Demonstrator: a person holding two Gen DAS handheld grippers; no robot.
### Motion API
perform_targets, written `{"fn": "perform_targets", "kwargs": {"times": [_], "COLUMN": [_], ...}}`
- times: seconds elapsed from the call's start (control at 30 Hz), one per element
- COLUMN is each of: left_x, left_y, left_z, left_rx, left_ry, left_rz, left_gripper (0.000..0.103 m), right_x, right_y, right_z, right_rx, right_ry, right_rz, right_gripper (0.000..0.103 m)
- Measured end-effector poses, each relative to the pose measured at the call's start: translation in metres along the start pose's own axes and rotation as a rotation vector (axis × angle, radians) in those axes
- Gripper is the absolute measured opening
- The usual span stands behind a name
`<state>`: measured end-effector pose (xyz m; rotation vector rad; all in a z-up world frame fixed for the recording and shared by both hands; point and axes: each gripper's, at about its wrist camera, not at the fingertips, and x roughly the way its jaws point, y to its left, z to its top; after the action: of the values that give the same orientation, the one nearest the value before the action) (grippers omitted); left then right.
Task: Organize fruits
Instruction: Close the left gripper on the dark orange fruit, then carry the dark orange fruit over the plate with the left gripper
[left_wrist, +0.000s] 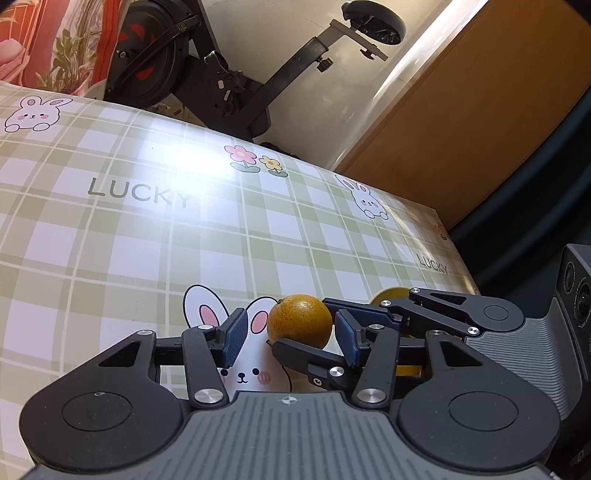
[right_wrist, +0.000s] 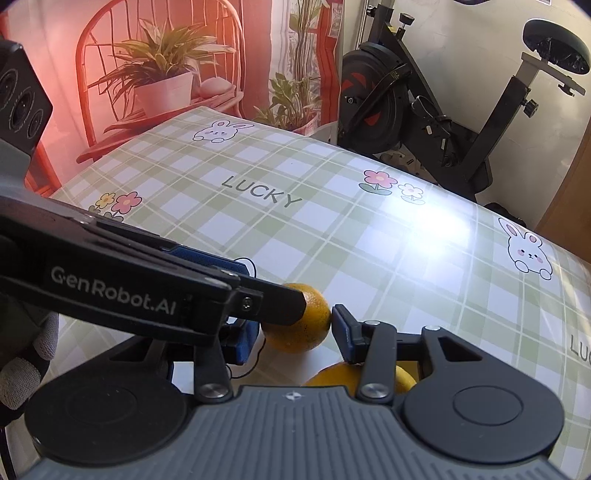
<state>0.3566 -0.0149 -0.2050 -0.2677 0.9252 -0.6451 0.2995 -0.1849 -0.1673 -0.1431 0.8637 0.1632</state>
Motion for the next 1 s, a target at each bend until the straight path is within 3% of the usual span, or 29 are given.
{"fn": "perform_targets", "kwargs": {"times": [0.37,0.57,0.73,1.0], "left_x": [-0.003,-0.015,-0.040,-0.056], "left_y": [0.014,0.002,-0.018,-0.067], "left_z": [-0.008,-0.015,-0.021,-0.030], "left_rx": [-0.043,0.001,0.045,0.113], "left_ry": [-0.004,-0.028,-0.082,-0.123], "left_rz": [-0.041,-0.003,0.019,0.021], "left_gripper": [0.043,0.042,0.042,0.043], "right_x": [0.006,0.005,-0.013,-0.062], "right_y": [0.019,0.025,0.035,0.025], "right_z": [-0.003,-0.010,-0.020,-0.039], "right_rx": [-0.055,-0.073,-0.085,0.060], "right_ry": [0.009,-0.019,-0.096,-0.243], "right_rz": [0.015,0.010,0.002,0.019], "right_gripper": [0.046,0.046,0.046,0.046]}}
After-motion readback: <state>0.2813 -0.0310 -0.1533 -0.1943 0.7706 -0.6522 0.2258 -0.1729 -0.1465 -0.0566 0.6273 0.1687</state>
